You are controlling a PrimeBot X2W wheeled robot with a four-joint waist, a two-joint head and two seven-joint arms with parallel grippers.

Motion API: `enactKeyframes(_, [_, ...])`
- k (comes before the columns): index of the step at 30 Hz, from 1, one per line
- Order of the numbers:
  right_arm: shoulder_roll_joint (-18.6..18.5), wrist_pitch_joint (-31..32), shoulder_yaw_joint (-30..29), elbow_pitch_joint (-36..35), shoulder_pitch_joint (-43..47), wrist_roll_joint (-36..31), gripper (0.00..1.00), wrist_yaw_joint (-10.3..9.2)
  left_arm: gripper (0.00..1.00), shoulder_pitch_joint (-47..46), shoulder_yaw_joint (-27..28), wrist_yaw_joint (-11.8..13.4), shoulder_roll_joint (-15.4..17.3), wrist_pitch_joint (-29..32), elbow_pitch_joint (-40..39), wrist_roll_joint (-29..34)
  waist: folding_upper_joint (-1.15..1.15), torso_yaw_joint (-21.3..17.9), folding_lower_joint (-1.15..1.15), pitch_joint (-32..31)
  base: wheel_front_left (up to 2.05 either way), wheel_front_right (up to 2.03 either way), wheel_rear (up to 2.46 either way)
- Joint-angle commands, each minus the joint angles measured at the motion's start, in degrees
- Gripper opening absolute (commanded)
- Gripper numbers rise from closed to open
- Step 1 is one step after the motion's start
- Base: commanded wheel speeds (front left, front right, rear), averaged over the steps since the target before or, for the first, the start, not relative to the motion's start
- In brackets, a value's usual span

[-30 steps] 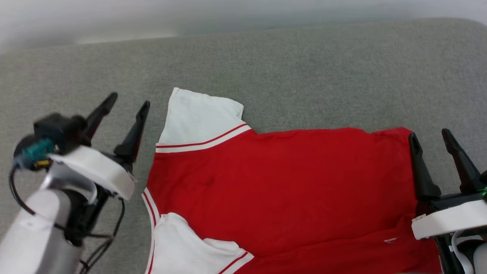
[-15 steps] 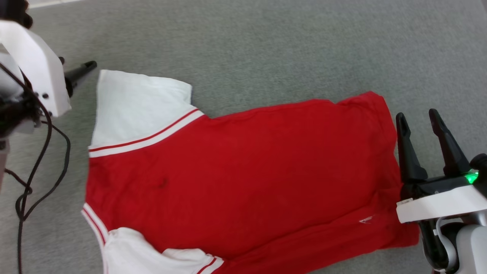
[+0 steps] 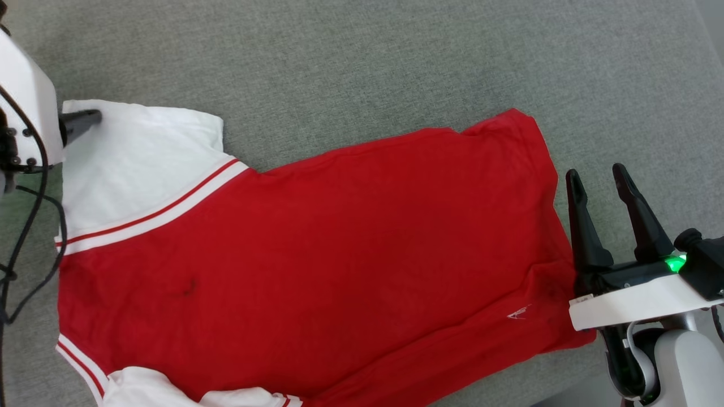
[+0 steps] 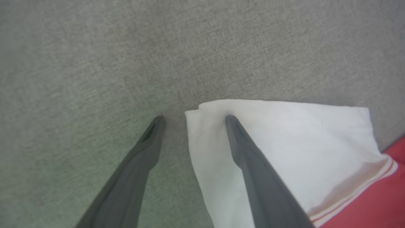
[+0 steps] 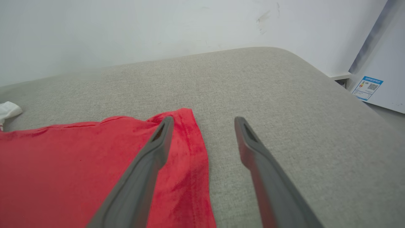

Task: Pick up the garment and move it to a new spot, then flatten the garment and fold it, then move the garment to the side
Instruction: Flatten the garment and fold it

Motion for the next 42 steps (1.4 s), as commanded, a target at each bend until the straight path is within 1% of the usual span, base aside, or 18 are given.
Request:
enactKeyframes(1, [0.4, -0.5, -0.1, 0.4, -0.8, -0.2, 1.00, -0.02, 1.00, 0.4, -0.5, 0.4, 0.1, 0.1, 1.4, 0.3, 0.00, -0.4, -0.01, 0.4, 0.00, 0.00, 0.00])
enactKeyframes(3, [0.8, -0.6, 0.3, 0.7, -0.6, -0.1, 1.00, -0.02, 1.00, 1.2, -0.7, 0.2, 0.0, 0.4, 2.4, 0.0, 0.00, -0.5, -0.01, 0.6, 0.00, 0.00, 0.00])
enactKeyframes(4, [0.9, -0.6, 0.6, 0.8, -0.4, -0.3, 1.00, -0.02, 0.61, 1.9, -1.0, -0.1, 0.0, 0.9, 2.8, -0.3, 0.00, -0.6, -0.01, 0.6, 0.00, 0.00, 0.00])
enactKeyframes(5, [1.0, -0.6, 0.7, 0.9, -0.3, -0.4, 1.00, -0.02, 0.00, 2.5, -1.5, -0.9, -0.1, 1.5, 2.9, -0.7, 0.00, -0.5, -0.01, 0.6, 0.00, 0.00, 0.00])
enactKeyframes(7, [1.1, -0.7, 0.6, 1.0, 0.0, -0.5, 1.00, -0.02, 0.00, 3.4, -2.0, -2.0, -0.2, 1.9, 3.1, -1.3, 0.00, -0.4, -0.01, 0.5, 0.00, 0.00, 0.00])
enactKeyframes(12, [0.7, 0.3, -0.4, 0.6, -0.5, -1.3, 1.00, -0.02, 0.00, 3.1, -1.4, -3.6, -1.3, -3.2, 3.5, -0.9, 0.00, 0.8, -0.01, -0.8, 0.00, 0.00, 0.00])
enactKeyframes(13, [0.7, 0.3, -0.4, 0.6, -0.5, -1.3, 1.00, -0.02, 0.00, 3.1, -1.4, -3.6, -1.3, -3.2, 3.5, -0.9, 0.00, 0.8, -0.01, -0.8, 0.00, 0.00, 0.00])
enactKeyframes(17, [-0.7, 2.0, -1.5, -0.2, -0.3, -1.9, 1.00, -0.02, 0.00, 2.0, -0.8, -5.2, -2.6, -8.3, 3.2, -0.7, 0.00, 2.6, -0.01, -3.2, 0.00, 0.00, 0.00])
enactKeyframes(21, [-3.1, 6.6, -2.1, -1.3, -0.1, -1.2, 1.00, -0.02, 0.00, 1.8, -1.1, -6.5, -4.2, -12.3, 1.3, -1.2, 0.00, 4.9, -0.01, -5.9, 0.00, 0.00, 0.00])
enactKeyframes(24, [-7.1, 12.4, -2.3, -1.1, -1.3, -1.5, 1.00, -0.02, 0.00, 2.8, -2.4, -7.1, -4.8, -14.2, -1.8, -0.3, 0.00, 7.1, -0.01, -7.5, 0.00, 0.00, 0.00])
enactKeyframes(25, [-9.6, 17.5, -1.6, -0.9, -2.2, -0.4, 1.00, -0.02, 0.00, 3.5, -3.0, -7.4, -5.5, -15.5, -4.3, -0.3, 0.00, 8.7, -0.01, -8.1, 0.00, 0.00, 0.00])
enactKeyframes(31, [-18.6, 34.5, 1.7, -0.5, -6.9, 3.8, 1.00, -0.02, 0.00, 6.9, -5.0, -7.8, -5.5, -18.2, -13.7, 0.9, 0.00, 13.1, -0.01, -8.9, 0.00, 0.00, 0.00])
enactKeyframes(35, [-23.0, 46.0, 3.2, 0.5, -10.2, 6.0, 1.00, -0.03, 0.00, 9.4, -6.0, -7.9, -4.6, -19.4, -20.5, 2.1, 0.00, 16.0, -0.01, -8.5, 0.00, 0.00, 0.00])
enactKeyframes(37, [-25.6, 50.3, 4.7, 0.6, -12.1, 5.7, 1.00, -0.02, 0.00, 10.9, -6.5, -7.8, -4.5, -20.0, -23.2, 2.4, 0.00, 17.4, -0.01, -8.1, 0.00, 0.00, 0.00])
enactKeyframes(42, [-29.4, 57.0, 7.8, 3.6, -15.8, 6.9, 1.00, -0.03, 0.00, 13.0, -7.0, -7.0, -4.6, -21.1, -28.3, 2.9, 0.00, 20.4, -0.01, -6.8, 0.00, 0.00, 0.00])
